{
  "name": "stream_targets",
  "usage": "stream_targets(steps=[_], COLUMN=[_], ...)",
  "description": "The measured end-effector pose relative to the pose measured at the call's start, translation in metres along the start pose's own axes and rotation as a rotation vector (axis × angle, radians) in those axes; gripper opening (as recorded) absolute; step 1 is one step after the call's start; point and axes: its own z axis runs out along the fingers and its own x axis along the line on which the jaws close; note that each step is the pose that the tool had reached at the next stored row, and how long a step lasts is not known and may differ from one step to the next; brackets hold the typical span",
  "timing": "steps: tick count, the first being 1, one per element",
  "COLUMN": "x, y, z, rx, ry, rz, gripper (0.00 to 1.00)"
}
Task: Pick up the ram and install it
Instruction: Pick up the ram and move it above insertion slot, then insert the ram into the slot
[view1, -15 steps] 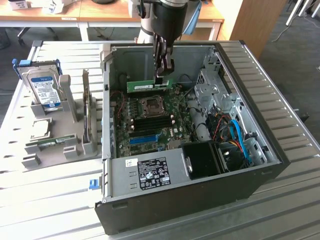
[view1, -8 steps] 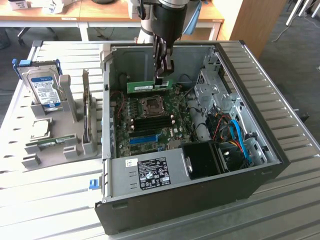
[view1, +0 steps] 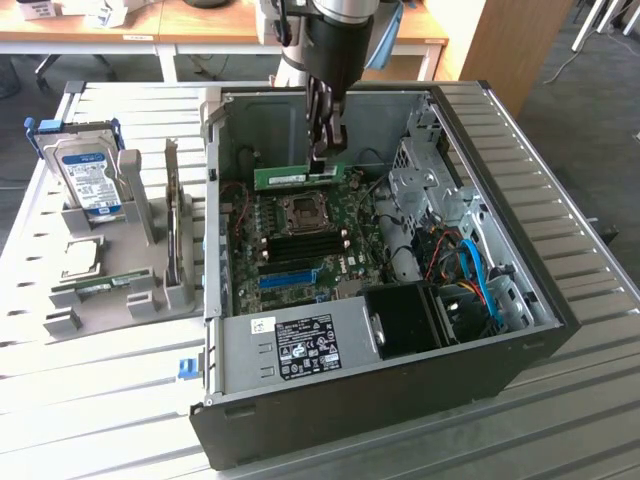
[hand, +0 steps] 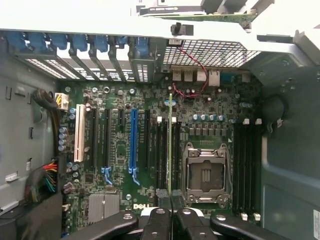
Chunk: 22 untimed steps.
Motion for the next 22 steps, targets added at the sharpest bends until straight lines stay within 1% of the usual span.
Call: stream_targets(steps=[4,22], x=[0.0002,0.0002], y=[-0.0002,-0.0002], z=[0.0047,0.0048], rx=[0.0,0.0], ry=[0.0,0.0], rz=[0.0,0.0], gripper=[0.12,0.12])
